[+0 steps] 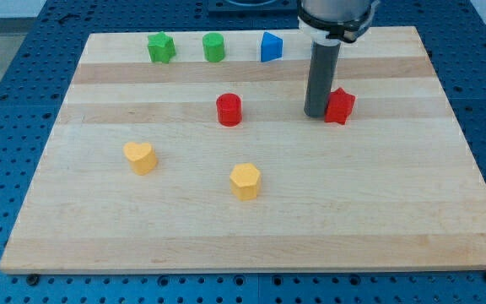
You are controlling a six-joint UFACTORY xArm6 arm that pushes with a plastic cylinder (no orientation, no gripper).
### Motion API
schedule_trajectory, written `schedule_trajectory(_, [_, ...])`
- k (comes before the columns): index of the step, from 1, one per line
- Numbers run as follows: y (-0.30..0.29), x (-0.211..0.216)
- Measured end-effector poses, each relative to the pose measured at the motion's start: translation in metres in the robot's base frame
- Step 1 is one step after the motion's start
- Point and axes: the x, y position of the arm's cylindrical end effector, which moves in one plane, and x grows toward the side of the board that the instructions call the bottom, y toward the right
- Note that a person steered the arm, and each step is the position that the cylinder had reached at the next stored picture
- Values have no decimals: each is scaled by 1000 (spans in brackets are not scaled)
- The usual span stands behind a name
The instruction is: Slide the red circle right a bit
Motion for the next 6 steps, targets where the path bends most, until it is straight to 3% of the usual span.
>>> schedule_trajectory(1, [-15, -15])
schedule_trajectory(3, [-116, -42])
schedule_trajectory(4, [-167, -41])
schedule_trajectory(6, [-188, -1])
